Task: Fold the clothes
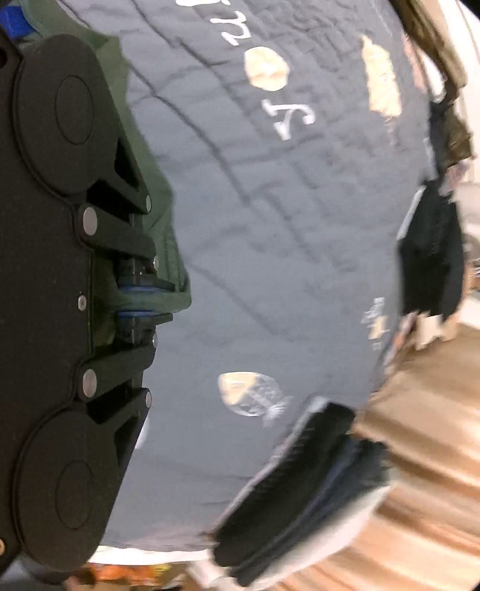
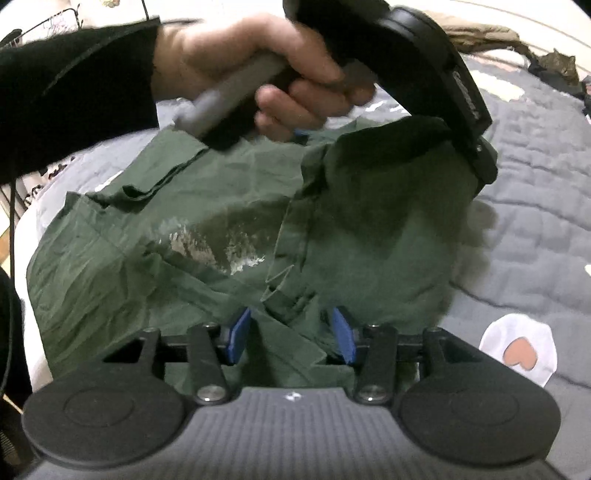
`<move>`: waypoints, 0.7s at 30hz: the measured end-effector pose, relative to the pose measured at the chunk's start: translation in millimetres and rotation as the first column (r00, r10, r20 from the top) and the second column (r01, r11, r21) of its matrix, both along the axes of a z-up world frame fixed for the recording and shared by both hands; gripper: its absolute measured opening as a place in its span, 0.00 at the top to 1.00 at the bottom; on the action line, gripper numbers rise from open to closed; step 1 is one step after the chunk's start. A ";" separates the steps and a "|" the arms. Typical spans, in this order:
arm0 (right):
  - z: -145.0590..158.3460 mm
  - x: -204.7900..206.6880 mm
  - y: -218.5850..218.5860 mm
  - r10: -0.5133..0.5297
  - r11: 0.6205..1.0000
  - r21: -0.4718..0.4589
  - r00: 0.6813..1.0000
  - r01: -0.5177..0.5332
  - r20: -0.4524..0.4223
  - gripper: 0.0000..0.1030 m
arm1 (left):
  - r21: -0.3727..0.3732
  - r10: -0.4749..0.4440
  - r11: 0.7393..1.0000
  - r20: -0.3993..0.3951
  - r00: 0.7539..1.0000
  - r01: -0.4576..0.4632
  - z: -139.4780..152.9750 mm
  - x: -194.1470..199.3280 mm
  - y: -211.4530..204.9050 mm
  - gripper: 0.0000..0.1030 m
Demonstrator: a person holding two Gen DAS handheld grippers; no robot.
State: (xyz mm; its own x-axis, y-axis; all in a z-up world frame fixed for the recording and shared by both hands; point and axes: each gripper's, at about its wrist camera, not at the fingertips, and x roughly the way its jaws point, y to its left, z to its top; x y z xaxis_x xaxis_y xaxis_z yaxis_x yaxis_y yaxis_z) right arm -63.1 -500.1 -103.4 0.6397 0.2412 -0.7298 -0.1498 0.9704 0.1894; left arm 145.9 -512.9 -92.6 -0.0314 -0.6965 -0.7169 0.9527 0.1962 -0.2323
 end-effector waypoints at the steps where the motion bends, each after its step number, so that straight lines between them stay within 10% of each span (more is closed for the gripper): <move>1: 1.0 0.0 -0.4 -0.007 1.000 0.000 1.000 0.007 0.004 0.52 | 0.016 0.004 1.000 0.004 1.000 -0.004 -6.3 -0.2 -3.6 0.92; 6: -7.6 -0.6 1.8 -0.010 1.000 -0.012 0.999 0.010 -0.032 0.52 | 0.164 0.060 0.985 -0.018 0.998 -0.056 -34.8 8.8 -17.5 0.81; 12: -7.6 -1.9 -1.2 -0.006 1.000 0.006 0.999 0.007 -0.041 0.51 | 0.078 0.123 0.990 -0.057 0.991 -0.118 -0.3 35.2 17.6 0.44; 21: -7.5 -1.9 3.0 -0.006 1.000 -0.006 0.999 0.006 -0.046 0.50 | 0.238 0.258 0.947 -0.155 0.954 -0.217 -19.5 62.5 -2.6 0.70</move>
State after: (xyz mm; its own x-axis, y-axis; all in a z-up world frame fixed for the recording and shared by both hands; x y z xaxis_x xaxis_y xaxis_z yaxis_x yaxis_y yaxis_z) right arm -65.0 -497.2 -110.8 0.6071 0.2329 -0.7597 -0.1353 0.9724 0.1900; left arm 208.5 -515.5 -112.1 -0.0275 -0.5293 -0.8480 0.8176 0.4761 -0.3237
